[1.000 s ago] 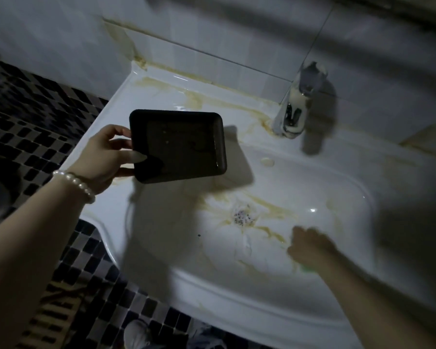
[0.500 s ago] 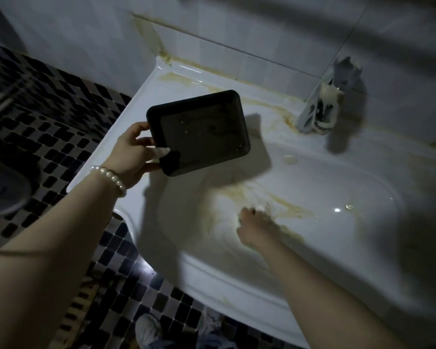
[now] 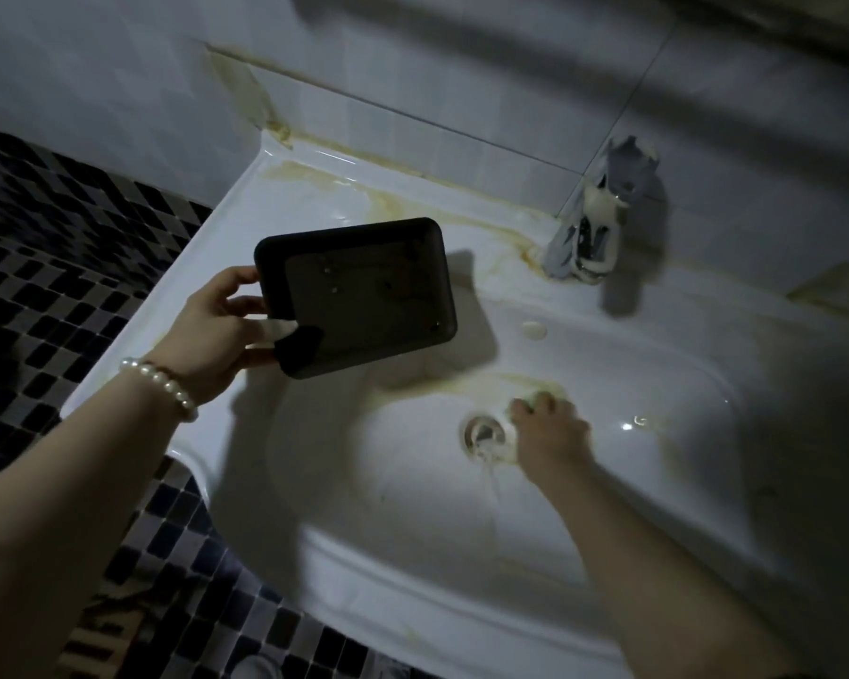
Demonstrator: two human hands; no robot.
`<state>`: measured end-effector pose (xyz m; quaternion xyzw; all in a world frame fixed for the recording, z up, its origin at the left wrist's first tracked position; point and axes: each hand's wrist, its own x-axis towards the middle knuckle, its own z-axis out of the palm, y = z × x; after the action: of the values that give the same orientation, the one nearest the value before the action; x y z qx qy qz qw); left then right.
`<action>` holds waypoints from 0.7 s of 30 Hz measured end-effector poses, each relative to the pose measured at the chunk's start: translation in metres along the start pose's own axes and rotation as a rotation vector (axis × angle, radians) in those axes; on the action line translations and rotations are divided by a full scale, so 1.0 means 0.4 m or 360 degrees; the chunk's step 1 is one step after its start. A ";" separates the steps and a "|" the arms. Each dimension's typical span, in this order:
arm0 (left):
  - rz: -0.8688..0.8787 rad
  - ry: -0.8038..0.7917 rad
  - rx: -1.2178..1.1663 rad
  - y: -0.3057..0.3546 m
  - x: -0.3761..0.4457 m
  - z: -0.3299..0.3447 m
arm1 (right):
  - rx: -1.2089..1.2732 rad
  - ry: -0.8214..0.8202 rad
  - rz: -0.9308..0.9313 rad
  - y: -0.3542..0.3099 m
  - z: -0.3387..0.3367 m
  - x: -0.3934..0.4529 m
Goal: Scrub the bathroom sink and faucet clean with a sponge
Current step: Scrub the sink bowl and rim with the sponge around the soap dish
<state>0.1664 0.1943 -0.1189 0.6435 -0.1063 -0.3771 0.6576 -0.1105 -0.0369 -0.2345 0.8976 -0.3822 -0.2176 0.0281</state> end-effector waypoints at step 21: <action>-0.0051 -0.0038 0.0015 0.016 -0.006 0.016 | 0.0181 -0.0328 -0.0659 0.146 0.053 -0.100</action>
<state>0.1629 0.1901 -0.1113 0.6436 -0.1055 -0.3947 0.6472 -0.1829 -0.0477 -0.2261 0.9300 -0.2025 -0.2874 -0.1069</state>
